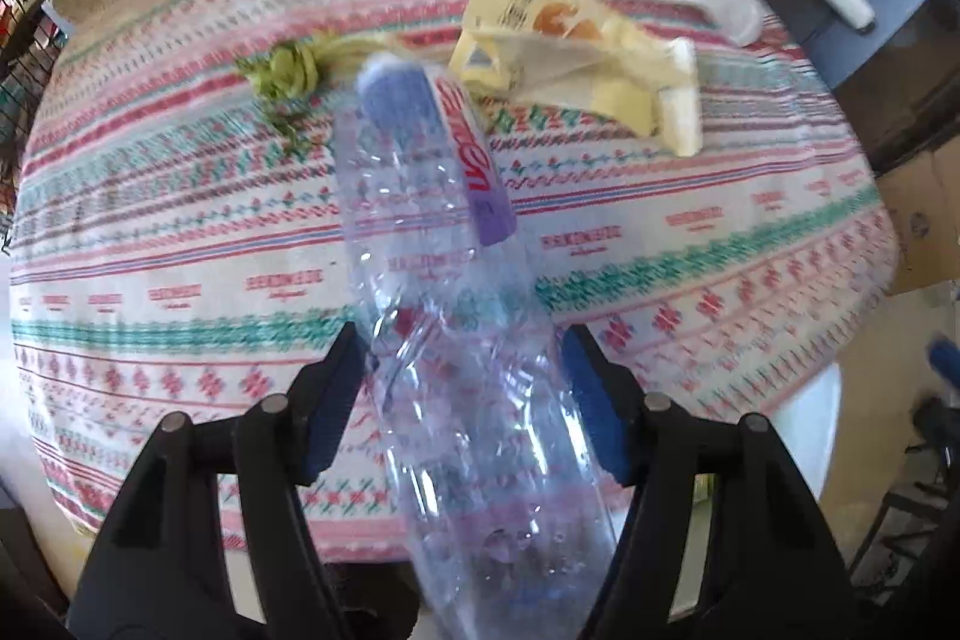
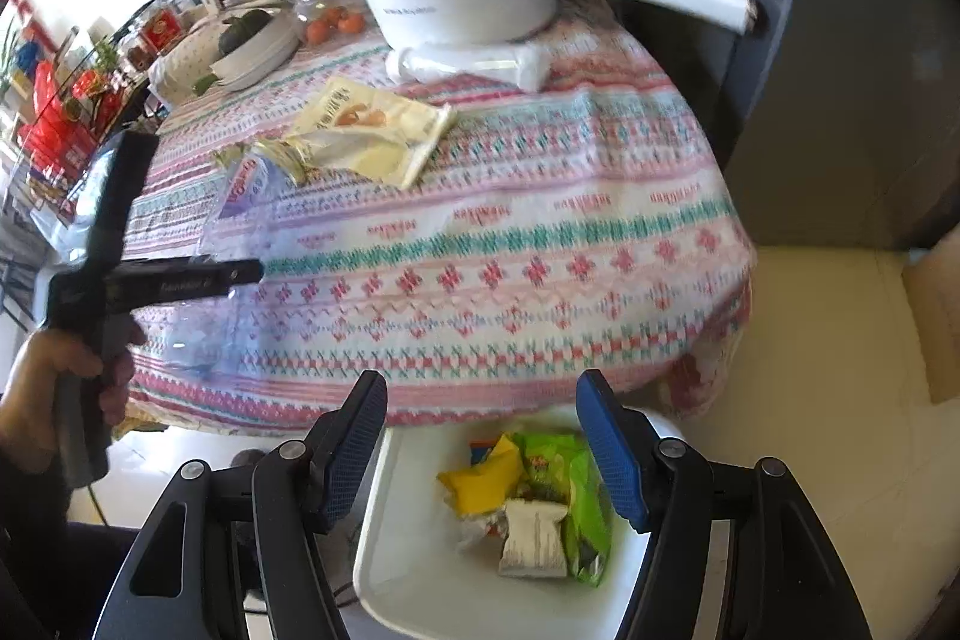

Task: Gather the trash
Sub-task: 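Close the left tool around the clear Ganten bottle and lift it, then grasp the cream snack pouch with the right tool while left tool holds the bottle, then carry bottle and pouch to the white bin and release both tools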

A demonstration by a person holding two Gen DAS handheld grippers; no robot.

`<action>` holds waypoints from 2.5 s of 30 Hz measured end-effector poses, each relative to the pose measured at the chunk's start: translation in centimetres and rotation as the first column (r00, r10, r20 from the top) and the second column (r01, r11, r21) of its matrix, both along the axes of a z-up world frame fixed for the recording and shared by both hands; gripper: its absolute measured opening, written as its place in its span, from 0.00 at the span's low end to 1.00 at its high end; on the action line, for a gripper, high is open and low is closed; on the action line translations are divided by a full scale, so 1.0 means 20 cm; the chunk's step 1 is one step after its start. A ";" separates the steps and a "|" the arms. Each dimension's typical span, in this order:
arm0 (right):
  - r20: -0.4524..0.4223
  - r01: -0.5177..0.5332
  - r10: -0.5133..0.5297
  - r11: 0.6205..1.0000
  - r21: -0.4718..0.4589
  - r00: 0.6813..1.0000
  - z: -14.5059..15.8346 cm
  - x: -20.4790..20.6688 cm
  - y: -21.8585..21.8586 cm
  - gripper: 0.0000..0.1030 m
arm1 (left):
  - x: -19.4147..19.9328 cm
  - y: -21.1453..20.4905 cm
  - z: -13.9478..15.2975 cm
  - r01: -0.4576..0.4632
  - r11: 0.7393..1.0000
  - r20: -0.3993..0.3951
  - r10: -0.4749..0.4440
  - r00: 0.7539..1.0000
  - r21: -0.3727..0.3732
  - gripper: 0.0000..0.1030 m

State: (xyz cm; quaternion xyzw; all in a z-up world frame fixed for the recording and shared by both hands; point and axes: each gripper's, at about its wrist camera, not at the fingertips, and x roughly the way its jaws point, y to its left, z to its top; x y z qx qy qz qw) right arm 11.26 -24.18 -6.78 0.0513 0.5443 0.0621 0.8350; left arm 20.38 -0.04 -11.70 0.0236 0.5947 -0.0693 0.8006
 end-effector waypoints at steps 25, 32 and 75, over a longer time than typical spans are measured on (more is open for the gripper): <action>0.081 -0.317 0.350 0.909 -0.269 0.933 -0.27 0.83 0.75 0.54 | -0.29 0.37 0.36 0.012 0.997 0.280 0.010 0.960 -0.075 0.65; 0.043 -0.380 0.422 0.852 -0.360 0.905 -0.39 0.96 0.82 0.28 | -0.27 0.38 0.35 -0.006 0.997 0.273 0.028 0.962 -0.082 0.65; 0.247 -0.139 0.145 0.989 -0.043 0.958 0.35 -0.39 0.10 0.01 | -0.83 -0.21 0.48 0.325 0.946 0.456 -0.279 0.845 -0.023 0.65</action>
